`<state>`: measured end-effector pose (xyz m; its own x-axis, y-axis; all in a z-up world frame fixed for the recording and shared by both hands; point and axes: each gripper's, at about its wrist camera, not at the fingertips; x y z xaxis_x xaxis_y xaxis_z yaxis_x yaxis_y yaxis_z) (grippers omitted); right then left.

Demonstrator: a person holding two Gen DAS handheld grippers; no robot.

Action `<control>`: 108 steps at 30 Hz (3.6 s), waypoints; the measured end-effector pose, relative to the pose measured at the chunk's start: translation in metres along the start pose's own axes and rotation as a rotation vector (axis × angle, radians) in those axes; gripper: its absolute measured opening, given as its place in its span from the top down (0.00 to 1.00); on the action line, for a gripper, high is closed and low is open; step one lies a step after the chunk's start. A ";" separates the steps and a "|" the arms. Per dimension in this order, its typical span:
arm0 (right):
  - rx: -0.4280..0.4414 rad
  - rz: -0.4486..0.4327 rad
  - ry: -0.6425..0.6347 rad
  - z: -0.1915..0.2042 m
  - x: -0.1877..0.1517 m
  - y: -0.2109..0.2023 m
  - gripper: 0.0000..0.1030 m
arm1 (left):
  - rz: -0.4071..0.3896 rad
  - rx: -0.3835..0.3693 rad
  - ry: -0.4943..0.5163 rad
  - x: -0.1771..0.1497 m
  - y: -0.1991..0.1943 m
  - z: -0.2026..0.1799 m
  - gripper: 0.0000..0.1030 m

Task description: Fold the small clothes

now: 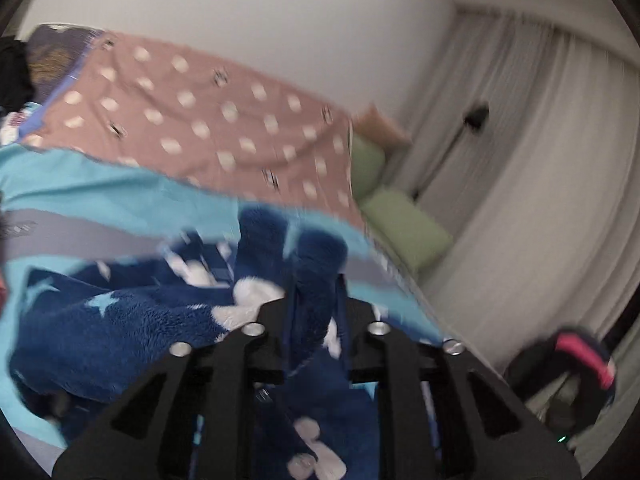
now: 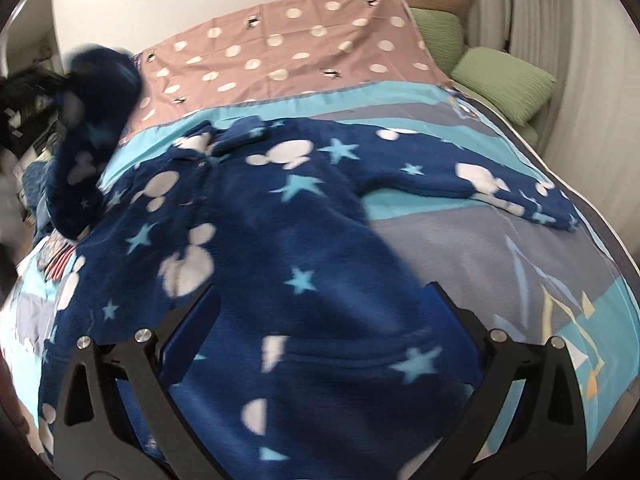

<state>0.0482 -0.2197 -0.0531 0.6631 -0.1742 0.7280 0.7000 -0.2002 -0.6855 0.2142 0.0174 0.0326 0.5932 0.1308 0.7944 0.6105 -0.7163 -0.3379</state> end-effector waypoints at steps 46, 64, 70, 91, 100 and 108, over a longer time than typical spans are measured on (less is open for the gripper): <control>0.451 0.278 0.092 0.011 0.107 0.141 0.68 | 0.243 0.933 0.179 -0.102 -0.059 0.156 0.26; 0.356 0.017 -0.062 0.066 0.149 0.114 0.87 | 0.238 0.886 0.116 -0.102 -0.065 0.165 0.24; 0.164 0.187 -0.158 0.072 0.128 0.176 0.79 | 0.238 0.889 0.115 -0.102 -0.065 0.164 0.23; 0.490 0.224 -0.129 0.076 0.077 0.149 0.79 | 0.279 0.570 -0.005 -0.093 -0.016 0.145 0.85; 0.483 0.066 0.076 -0.013 0.096 0.095 0.74 | 0.278 0.591 0.024 -0.092 -0.015 0.139 0.85; 0.199 0.167 0.806 -0.248 0.042 0.116 0.44 | 0.277 0.594 0.027 -0.092 -0.018 0.141 0.84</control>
<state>0.0918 -0.4895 -0.0997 0.4230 -0.8355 0.3507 0.6934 0.0494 -0.7189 0.2226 0.1149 -0.1051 0.7616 -0.0270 0.6475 0.6274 -0.2198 -0.7470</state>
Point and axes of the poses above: each gripper's, at about its wrist camera, not at the fingertips, and y roughly the way its jaws point, z to its left, x to its top, and after that the axes turned 9 degrees about -x, right-handed
